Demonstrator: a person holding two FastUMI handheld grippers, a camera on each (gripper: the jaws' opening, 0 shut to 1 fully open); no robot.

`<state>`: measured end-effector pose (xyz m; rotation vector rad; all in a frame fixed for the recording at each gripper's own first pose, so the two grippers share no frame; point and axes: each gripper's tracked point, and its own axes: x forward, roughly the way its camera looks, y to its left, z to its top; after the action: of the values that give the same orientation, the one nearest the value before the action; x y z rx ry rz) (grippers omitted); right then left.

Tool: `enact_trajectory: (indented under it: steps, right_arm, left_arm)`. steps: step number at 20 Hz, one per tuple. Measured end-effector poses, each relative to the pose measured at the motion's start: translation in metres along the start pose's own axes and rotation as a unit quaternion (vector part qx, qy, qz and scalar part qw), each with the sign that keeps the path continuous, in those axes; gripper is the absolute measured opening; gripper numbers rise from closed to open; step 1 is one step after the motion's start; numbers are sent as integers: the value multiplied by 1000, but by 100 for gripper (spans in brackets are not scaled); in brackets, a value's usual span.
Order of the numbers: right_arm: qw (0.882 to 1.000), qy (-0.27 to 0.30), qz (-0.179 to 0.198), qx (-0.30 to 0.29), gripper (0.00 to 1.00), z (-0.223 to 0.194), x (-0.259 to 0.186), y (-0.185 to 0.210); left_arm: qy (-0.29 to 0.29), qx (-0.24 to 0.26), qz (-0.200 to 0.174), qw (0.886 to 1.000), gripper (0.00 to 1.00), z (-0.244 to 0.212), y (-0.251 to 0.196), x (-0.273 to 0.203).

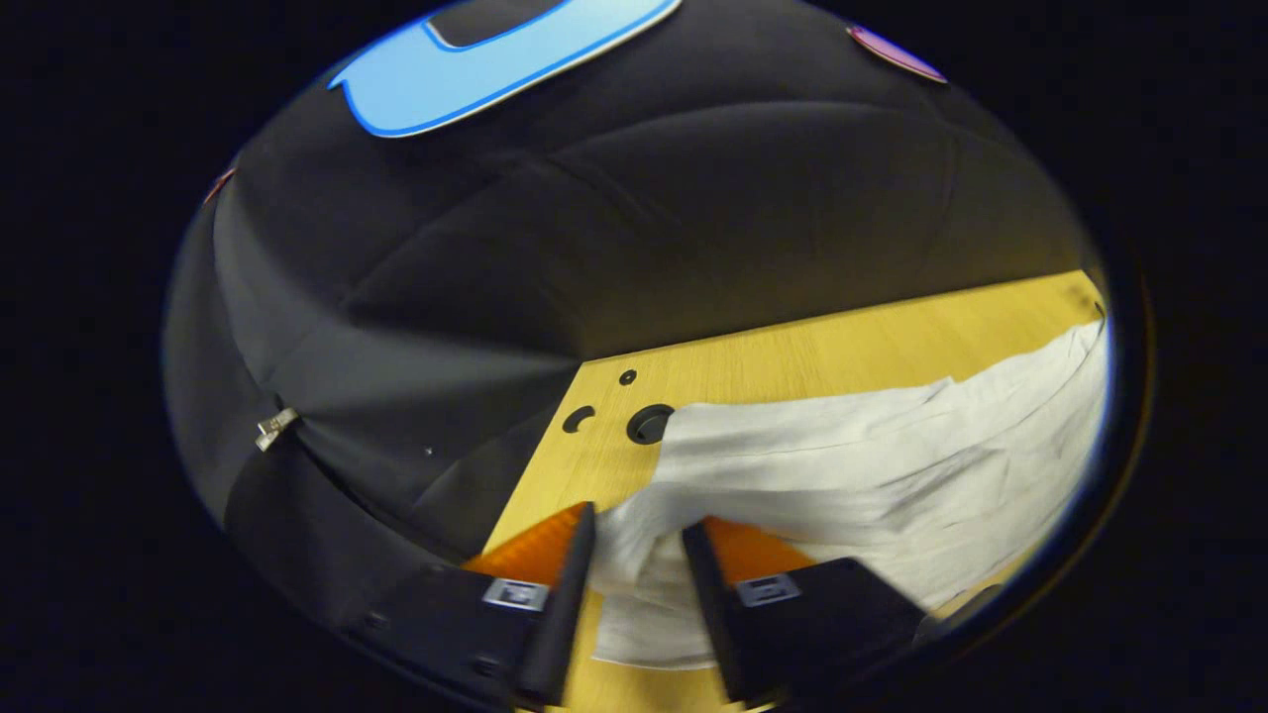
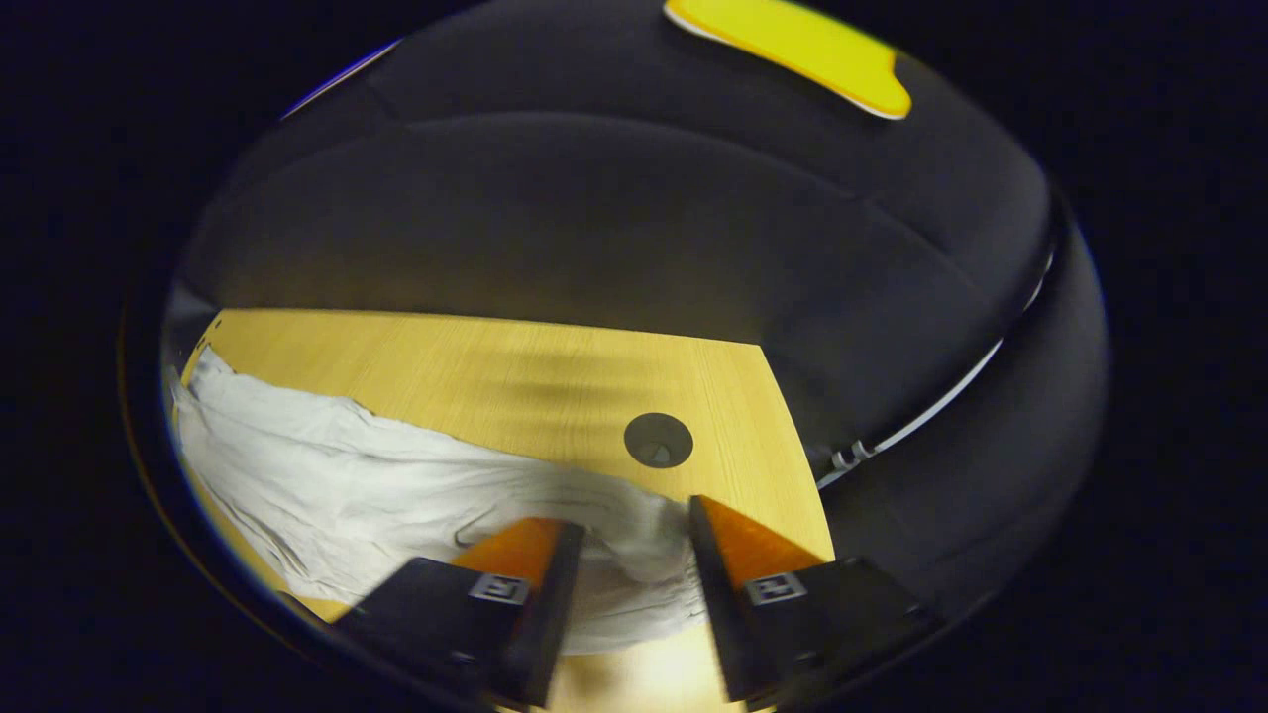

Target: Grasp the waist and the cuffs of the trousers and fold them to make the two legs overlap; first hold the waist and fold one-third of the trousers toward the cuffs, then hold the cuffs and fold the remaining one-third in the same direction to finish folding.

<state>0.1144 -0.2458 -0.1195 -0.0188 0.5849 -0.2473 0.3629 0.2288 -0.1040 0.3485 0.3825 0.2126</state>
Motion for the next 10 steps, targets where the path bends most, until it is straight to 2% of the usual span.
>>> enact_trajectory:
  steps: [1,2,3,6,10]
  right_arm:
    - [1000,-6,0,21,97,3,-7,-11]
    - [999,-14,-1,38,100,7,-13,-17]
    - [998,-22,-6,52,98,9,-19,-24]
    - [995,-43,-29,87,98,12,-37,-53]
    - [991,-36,-48,121,98,-12,-31,-69]
  left_arm:
    - [-3,-8,-3,1000,82,2,1,-6]
    - [-8,-15,-8,1000,87,6,1,-11]
    - [-12,-23,-13,1000,96,10,-1,-18]
    - [-31,-39,-23,998,97,21,-1,-38]
    - [-51,-65,-27,996,96,31,-2,-68]
